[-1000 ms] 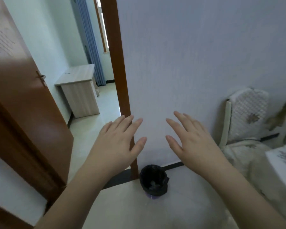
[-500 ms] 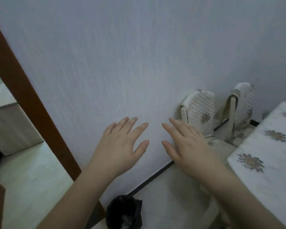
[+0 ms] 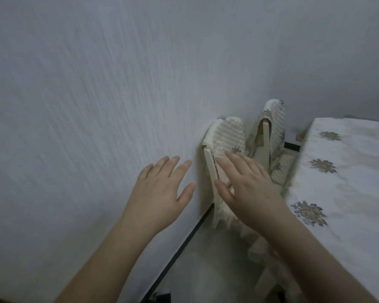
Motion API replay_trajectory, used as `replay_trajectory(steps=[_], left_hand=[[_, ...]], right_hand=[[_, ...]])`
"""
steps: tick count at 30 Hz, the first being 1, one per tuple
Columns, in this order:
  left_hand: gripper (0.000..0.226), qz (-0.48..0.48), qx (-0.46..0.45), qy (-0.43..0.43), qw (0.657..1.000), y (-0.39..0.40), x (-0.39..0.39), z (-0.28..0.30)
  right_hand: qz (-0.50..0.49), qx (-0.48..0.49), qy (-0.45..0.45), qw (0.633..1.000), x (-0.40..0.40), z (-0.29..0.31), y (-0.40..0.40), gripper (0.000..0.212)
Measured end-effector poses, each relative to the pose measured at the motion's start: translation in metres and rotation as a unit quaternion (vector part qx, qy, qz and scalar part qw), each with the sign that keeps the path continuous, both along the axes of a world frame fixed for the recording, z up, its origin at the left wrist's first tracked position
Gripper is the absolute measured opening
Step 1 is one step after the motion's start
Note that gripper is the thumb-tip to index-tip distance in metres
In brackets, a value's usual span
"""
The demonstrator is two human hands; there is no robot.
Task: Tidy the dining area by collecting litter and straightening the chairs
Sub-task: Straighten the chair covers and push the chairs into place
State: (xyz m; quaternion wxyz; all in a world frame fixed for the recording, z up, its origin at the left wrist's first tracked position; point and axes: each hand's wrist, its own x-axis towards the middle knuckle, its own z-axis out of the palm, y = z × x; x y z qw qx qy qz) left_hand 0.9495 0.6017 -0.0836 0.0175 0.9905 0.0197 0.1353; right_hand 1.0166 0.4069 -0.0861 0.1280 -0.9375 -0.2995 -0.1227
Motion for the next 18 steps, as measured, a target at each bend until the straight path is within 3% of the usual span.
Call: replay_trajectory(steps=[8,12,18], left_hand=[[0.066,-0.076,-0.014,-0.011,0.997,0.051,0.106,0.006],[0.055,-0.123,-0.017,-0.017,0.992,0.047,0.15,0.0],[0.059,-0.152,-0.011,0.022,0.988,0.032,0.215,-0.019]], right_hand=[[-0.059,-0.031,0.007,0.998,0.066,-0.003,0.039,0.059],[-0.107,-0.03,0.015,0.994,0.093,-0.009,0.032,0.058],[-0.14,-0.023,0.017,0.99,0.15,-0.015,0.019,0.06]])
